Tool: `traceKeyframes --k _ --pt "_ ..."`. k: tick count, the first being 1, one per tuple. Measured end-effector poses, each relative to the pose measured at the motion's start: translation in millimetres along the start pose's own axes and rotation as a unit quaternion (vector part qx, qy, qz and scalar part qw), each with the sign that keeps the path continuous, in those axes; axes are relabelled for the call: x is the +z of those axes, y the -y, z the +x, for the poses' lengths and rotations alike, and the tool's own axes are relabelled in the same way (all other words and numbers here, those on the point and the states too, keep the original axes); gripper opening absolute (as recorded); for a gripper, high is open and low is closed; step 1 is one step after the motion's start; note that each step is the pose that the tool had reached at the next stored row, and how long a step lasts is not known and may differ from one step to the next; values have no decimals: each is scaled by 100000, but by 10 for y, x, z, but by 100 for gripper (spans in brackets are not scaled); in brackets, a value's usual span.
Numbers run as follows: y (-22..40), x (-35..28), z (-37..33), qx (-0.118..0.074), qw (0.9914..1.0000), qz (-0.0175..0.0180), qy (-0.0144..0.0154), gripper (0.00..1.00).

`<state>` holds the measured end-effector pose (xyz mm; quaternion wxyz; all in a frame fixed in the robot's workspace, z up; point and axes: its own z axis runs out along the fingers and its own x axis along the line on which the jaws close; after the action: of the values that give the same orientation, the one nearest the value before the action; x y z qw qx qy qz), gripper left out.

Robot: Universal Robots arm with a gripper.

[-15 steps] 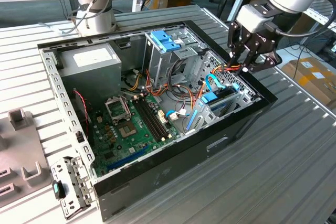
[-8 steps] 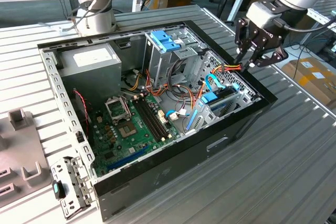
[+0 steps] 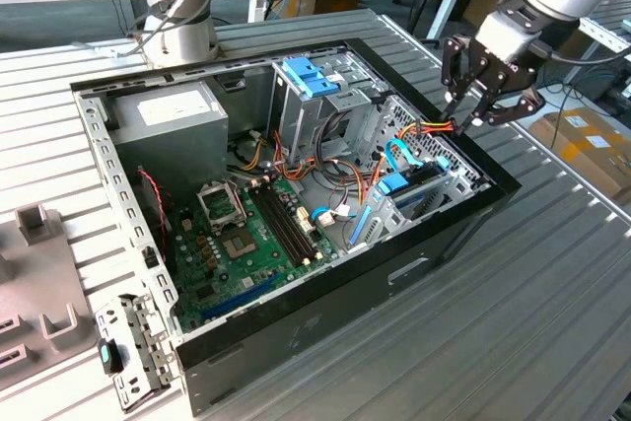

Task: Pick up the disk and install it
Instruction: 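Insert the second disk wire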

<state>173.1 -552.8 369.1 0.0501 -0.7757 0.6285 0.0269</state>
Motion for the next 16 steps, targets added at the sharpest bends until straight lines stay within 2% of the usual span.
traceKeyframes --k 4,8,11,16 --pt "9 8 2 -2267 99974 -279 -73 36" --pt "24 9 6 -3722 99928 -621 -411 36" --pt "40 9 9 -4425 99897 -857 -493 36" --pt "41 9 9 -4618 99888 -889 -510 36"
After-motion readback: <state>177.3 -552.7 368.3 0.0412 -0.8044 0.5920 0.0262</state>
